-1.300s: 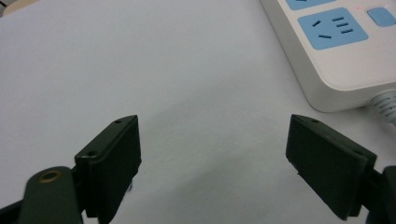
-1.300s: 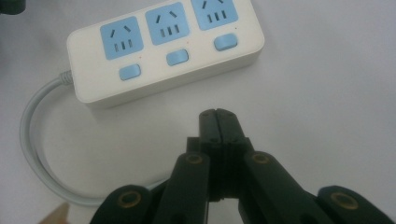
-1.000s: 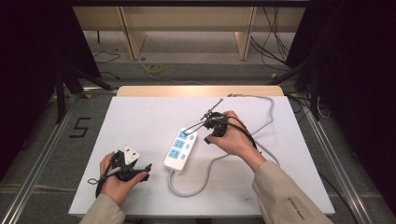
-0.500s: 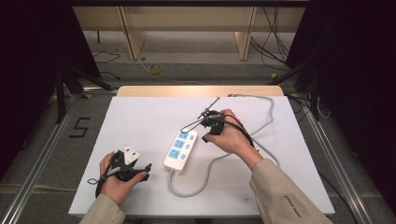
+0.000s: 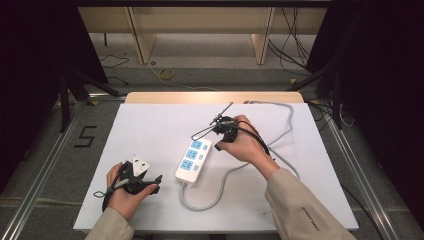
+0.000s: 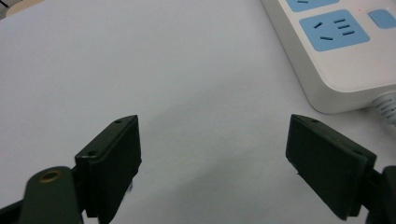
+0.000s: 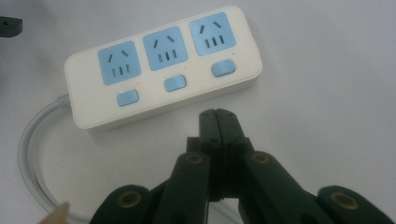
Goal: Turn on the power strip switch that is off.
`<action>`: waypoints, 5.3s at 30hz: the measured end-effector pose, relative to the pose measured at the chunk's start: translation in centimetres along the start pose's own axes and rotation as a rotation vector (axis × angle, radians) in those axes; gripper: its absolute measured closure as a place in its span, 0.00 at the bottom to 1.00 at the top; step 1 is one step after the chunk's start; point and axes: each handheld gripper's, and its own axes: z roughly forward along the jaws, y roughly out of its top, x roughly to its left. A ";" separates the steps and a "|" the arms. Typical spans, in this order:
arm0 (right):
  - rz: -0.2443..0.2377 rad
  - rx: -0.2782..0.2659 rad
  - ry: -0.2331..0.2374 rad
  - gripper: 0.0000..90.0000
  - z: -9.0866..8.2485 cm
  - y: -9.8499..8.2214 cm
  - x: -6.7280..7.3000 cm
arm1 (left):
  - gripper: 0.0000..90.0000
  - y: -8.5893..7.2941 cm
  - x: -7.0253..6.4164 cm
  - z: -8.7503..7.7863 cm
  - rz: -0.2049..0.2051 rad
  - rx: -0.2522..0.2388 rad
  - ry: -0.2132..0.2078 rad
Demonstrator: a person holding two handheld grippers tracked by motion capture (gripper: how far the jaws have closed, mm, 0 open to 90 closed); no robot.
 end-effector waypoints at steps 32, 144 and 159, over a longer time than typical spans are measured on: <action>0.011 0.012 0.005 1.00 0.9 2.0 -0.1 | 0.20 0.0 0.0 0.0 -0.001 0.000 -0.001; 0.055 0.064 -0.010 1.00 6.8 4.5 -0.9 | 0.20 0.1 0.0 0.1 0.003 -0.007 -0.006; 0.074 0.073 0.008 1.00 7.0 4.4 -1.1 | 0.20 0.1 0.0 0.1 0.005 -0.006 -0.006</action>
